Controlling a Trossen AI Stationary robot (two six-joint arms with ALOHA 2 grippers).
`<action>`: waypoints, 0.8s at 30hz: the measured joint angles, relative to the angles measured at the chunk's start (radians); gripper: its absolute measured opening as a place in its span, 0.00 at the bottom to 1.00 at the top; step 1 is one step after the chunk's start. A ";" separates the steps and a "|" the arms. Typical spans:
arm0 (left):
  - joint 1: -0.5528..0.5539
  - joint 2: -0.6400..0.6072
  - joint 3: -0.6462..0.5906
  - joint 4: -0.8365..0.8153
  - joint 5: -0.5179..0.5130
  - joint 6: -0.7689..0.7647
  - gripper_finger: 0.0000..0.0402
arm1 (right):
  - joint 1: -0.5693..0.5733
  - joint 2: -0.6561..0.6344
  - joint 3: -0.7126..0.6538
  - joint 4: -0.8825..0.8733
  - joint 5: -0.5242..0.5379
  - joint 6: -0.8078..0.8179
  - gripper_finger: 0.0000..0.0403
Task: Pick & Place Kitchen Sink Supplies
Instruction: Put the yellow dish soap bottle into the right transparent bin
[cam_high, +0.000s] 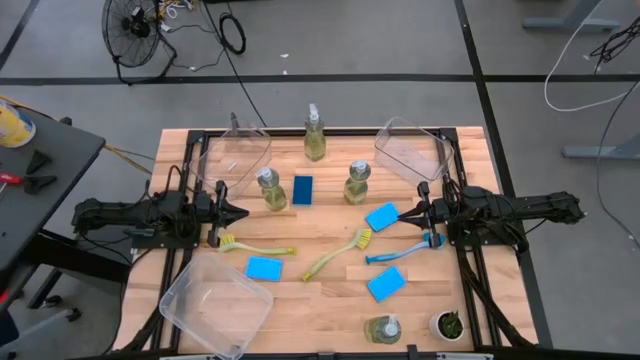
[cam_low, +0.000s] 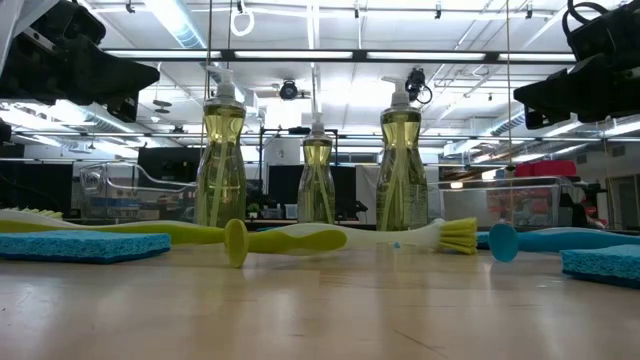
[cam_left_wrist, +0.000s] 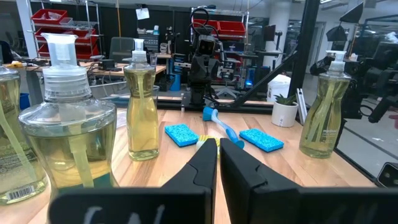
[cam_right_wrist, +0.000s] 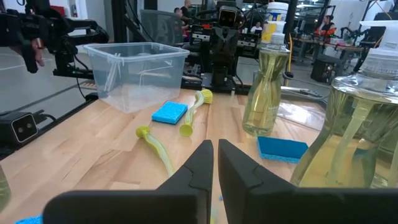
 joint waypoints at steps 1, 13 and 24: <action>0.000 0.000 0.000 0.000 0.000 0.000 0.06 | 0.000 0.000 0.000 0.000 0.000 0.000 0.07; 0.000 0.000 0.000 0.000 0.000 -0.104 0.06 | 0.000 0.000 0.000 0.000 0.000 0.000 0.07; 0.000 0.000 0.000 0.000 0.000 -0.105 0.06 | 0.000 0.000 0.000 0.000 0.000 -0.052 0.07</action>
